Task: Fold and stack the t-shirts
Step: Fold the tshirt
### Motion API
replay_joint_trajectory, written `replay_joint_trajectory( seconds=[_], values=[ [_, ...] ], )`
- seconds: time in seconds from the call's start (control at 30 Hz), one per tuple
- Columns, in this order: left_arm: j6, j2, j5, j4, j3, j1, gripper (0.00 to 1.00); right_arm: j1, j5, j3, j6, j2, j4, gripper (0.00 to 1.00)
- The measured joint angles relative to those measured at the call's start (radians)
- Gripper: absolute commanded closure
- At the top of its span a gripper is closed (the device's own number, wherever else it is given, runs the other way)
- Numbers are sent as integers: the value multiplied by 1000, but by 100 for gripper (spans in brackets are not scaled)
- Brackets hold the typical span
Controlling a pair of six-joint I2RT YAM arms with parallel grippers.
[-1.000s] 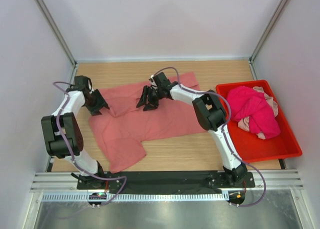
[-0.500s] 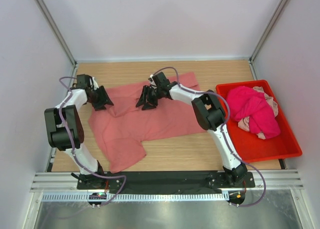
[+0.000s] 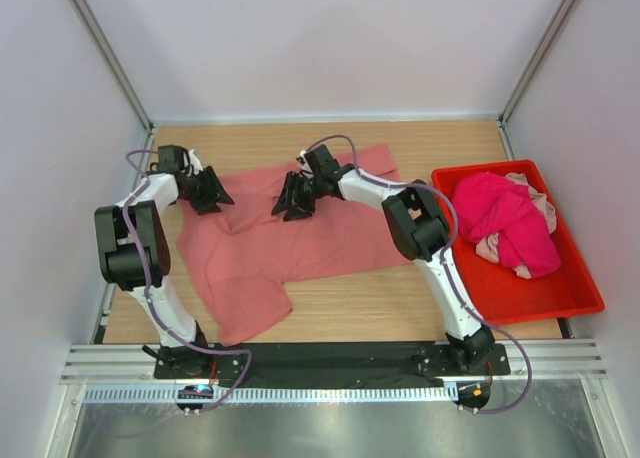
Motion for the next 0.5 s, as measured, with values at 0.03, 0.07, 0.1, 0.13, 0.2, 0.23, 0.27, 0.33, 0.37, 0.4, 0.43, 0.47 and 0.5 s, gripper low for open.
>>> replay_joint_trajectory(
  seconds=[0.03,0.07,0.1,0.13,0.2,0.23,0.27,0.33,0.37,0.4,0.43,0.47,0.5],
  values=[
    [-5,-1,0,5,-4,-2,51,0,0,2,0,0,0,49],
    [-8,-3,-1,7,-10,-3,51,0,0,2,0,1,0,48],
    [-11,-5,-1,6,-16,-4,51,0,0,2,0,1,0,48],
    [-12,-10,-1,6,-25,-5,51,0,0,2,0,1,0,48],
    [-13,-19,-3,5,-37,-5,50,0,0,2,0,1,0,48],
    [-13,-24,-6,4,-39,-5,47,0,0,2,0,1,0,48],
    [-12,-30,-11,2,-39,-5,46,0,0,2,1,1,0,48],
    [-14,-53,-29,-1,-43,-5,43,-4,0,2,1,1,0,48],
    [-13,-69,-37,-3,-44,-5,42,-5,0,2,2,1,0,49],
    [-14,-84,-45,-3,-44,-5,41,-5,-1,2,2,1,0,48],
    [-14,-98,-55,-3,-44,-5,39,-5,-1,2,2,1,0,48],
    [-14,-113,-62,-4,-44,-5,39,-5,-1,2,2,1,0,49],
    [-14,-127,-72,-5,-44,-5,40,-6,-1,2,2,1,0,49]
  ],
)
